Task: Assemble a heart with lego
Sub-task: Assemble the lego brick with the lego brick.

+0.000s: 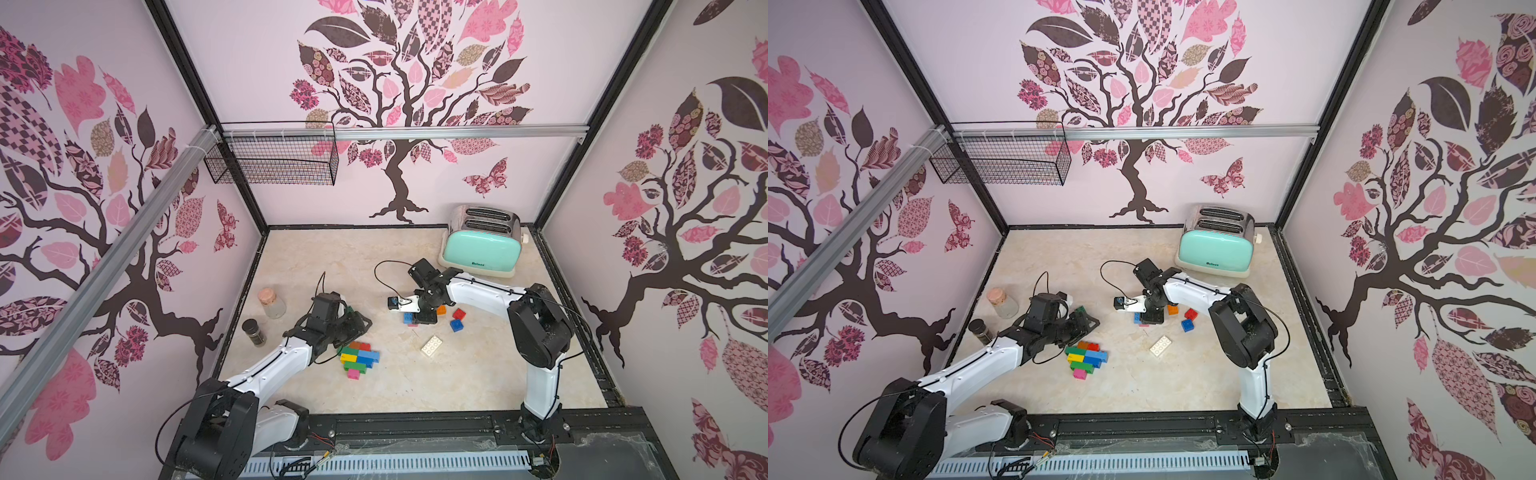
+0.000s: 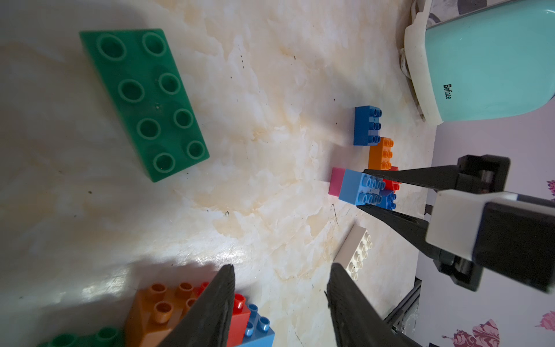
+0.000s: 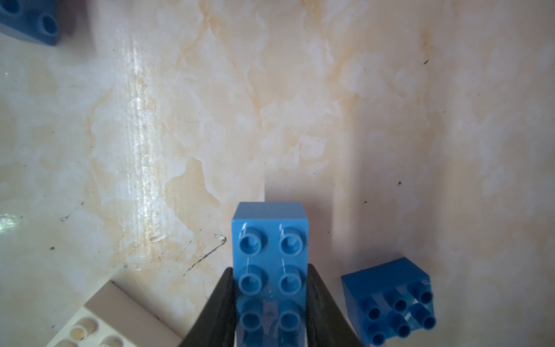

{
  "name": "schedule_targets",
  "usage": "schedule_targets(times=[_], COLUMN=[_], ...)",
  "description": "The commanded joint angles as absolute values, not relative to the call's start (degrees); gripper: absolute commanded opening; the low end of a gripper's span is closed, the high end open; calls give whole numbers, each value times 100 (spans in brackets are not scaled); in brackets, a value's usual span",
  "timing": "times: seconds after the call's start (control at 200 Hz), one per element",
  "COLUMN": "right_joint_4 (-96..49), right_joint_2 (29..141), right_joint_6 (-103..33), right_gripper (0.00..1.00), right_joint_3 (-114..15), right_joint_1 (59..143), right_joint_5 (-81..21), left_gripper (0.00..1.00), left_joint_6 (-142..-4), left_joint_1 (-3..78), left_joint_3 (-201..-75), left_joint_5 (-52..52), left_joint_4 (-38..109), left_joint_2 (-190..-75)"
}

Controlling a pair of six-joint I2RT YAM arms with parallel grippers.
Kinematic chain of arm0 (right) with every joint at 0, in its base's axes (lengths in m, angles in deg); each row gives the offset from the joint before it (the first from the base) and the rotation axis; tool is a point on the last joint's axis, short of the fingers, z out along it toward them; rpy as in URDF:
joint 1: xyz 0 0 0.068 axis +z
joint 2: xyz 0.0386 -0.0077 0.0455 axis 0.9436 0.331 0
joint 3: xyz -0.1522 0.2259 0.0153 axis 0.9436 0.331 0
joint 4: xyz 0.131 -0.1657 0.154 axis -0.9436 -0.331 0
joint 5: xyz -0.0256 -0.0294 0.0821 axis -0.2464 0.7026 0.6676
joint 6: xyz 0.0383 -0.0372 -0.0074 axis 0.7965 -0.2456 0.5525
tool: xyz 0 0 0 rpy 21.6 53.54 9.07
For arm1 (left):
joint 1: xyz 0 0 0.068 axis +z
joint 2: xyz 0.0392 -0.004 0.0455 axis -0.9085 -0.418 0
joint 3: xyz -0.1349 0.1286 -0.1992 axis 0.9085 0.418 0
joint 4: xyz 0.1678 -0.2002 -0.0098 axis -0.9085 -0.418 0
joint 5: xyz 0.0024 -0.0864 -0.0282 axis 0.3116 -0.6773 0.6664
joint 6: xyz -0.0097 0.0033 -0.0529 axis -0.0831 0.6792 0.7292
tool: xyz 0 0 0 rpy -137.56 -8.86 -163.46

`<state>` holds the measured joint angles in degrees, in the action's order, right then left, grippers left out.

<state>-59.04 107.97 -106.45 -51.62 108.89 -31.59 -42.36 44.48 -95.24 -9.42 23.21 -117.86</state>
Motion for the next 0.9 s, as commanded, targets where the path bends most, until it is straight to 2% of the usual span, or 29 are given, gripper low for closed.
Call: schedule_targets(times=[0.0, 0.245, 0.355, 0.61, 0.895], right_joint_4=[-5879, -5222, -5354, -6610, -6751], right_joint_2=[10917, 10564, 10608, 11431, 11767], right_joint_6=[-10682, -10730, -10719, -10561, -10342], right_gripper=[21, 21, 21, 22, 22], right_joint_3=[-5010, -4417, -4372, -5299, -5644], right_joint_1=[10951, 11162, 11176, 11036, 11033], right_joint_5=[-3550, -3964, -3982, -3299, -3255], left_gripper=[53, 53, 53, 53, 53], left_joint_6=[-4350, -4400, -4409, -4402, -4456], left_joint_1=[4490, 4613, 4631, 4701, 4920], left_joint_3=[-9478, -9461, -9456, -9407, -9328], left_joint_5=[-1027, -1166, -1198, -1265, -1329], left_joint_4=[2471, 2519, 2539, 2492, 2356], left_joint_2=[-11824, -11860, -11847, -11726, -11461])
